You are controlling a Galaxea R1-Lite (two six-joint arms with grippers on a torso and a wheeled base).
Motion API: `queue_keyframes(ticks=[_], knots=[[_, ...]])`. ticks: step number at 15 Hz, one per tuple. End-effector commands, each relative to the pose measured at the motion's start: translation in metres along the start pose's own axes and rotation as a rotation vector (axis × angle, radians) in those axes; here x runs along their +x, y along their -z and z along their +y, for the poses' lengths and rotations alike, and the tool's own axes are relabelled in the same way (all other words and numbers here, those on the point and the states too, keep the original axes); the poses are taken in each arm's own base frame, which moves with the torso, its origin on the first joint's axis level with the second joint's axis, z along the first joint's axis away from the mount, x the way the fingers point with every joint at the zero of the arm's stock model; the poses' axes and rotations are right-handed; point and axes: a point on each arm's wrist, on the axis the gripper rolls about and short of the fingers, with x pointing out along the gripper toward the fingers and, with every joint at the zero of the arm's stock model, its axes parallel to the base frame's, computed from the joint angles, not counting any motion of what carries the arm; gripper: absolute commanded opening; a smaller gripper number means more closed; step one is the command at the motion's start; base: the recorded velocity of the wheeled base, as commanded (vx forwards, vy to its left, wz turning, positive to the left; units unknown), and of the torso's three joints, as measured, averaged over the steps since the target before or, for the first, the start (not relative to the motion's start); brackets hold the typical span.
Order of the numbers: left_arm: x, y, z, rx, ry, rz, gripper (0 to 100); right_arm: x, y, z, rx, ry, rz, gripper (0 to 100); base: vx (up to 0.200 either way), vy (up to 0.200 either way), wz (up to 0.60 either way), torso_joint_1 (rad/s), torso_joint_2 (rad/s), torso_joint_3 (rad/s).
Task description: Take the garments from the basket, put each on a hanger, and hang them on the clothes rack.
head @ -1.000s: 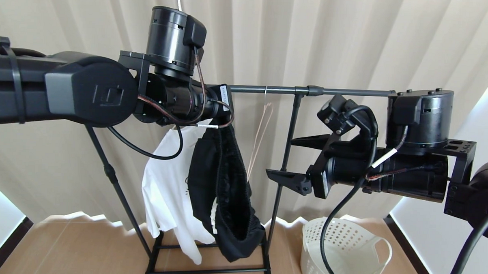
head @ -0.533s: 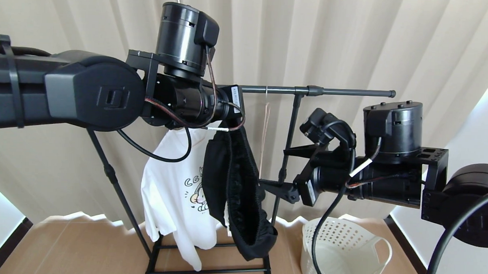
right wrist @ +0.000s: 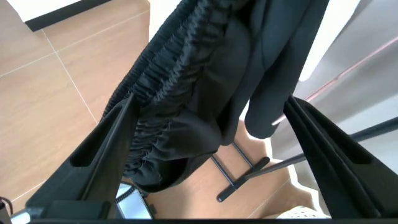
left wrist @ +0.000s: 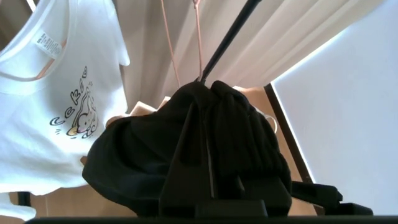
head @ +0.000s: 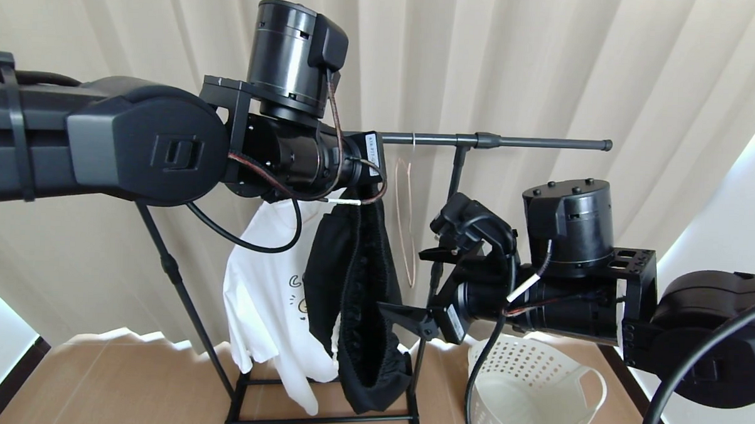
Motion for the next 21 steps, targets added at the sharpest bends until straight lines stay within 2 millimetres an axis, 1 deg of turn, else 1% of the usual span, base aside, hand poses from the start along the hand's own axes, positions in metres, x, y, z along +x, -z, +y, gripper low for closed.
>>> queue_keyframes(ticks=[1, 2, 5, 8, 9, 12, 13, 16, 17, 19, 20, 21], knots=[[-0.001, -0.001, 0.0, -0.001, -0.001, -0.003, 0, 0.008, 0.005, -0.001, 0.003, 0.013, 0.025, 100, 0.0, 0.0, 0.0, 0.0, 0.0, 0.0], [-0.001, -0.001, 0.0, -0.001, -0.003, -0.004, 0, 0.017, 0.01, -0.003, 0.004, 0.06, 0.055, 100, 0.0, 0.0, 0.0, 0.0, 0.0, 0.0], [-0.001, -0.001, 0.0, -0.001, -0.003, -0.004, 0, 0.028, 0.014, -0.005, -0.002, 0.126, 0.047, 100, 0.0, 0.0, 0.0, 0.0, 0.0, 0.0], [-0.001, -0.001, -0.001, -0.001, 0.0, -0.006, 0, 0.03, 0.015, -0.006, -0.009, 0.133, 0.047, 100, 0.0, 0.0, 0.0, 0.0, 0.0, 0.0], [-0.001, 0.0, 0.0, 0.0, -0.001, -0.004, 0, 0.032, 0.018, -0.007, -0.028, 0.147, 0.062, 100, 0.0, 0.0, 0.0, 0.0, 0.0, 0.0], [-0.001, 0.0, 0.001, -0.001, -0.006, 0.0, 0, 0.032, 0.019, -0.012, -0.047, 0.187, 0.071, 100, 0.0, 0.0, 0.0, 0.0, 0.0, 0.0], [-0.003, -0.001, 0.001, -0.003, -0.004, -0.006, 0, 0.031, 0.018, -0.013, -0.048, 0.194, 0.066, 0, 0.0, 0.0, 0.0, 0.0, 0.0, 0.0], [-0.004, -0.001, 0.001, -0.002, -0.005, -0.002, 0, 0.028, 0.018, -0.02, -0.05, 0.229, 0.068, 0, 0.0, 0.0, 0.0, 0.0, 0.0, 0.0], [-0.007, -0.001, 0.002, 0.005, -0.011, 0.015, 0, 0.025, 0.017, -0.028, -0.059, 0.255, 0.065, 0, 0.0, 0.0, 0.0, 0.0, 0.0, 0.0], [-0.007, 0.004, 0.008, 0.025, -0.043, 0.072, 0, 0.015, 0.012, -0.045, -0.048, 0.307, 0.044, 0, 0.0, 0.0, 0.0, 0.0, 0.0, 0.0], [-0.007, 0.012, 0.013, 0.078, -0.069, 0.133, 0, 0.008, 0.011, -0.057, -0.06, 0.343, 0.042, 0, 0.0, 0.0, 0.0, 0.0, 0.0, 0.0], [-0.005, 0.023, 0.019, 0.128, -0.094, 0.201, 0, -0.003, 0.009, -0.068, -0.098, 0.38, 0.046, 0, 0.0, 0.0, 0.0, 0.0, 0.0, 0.0]])
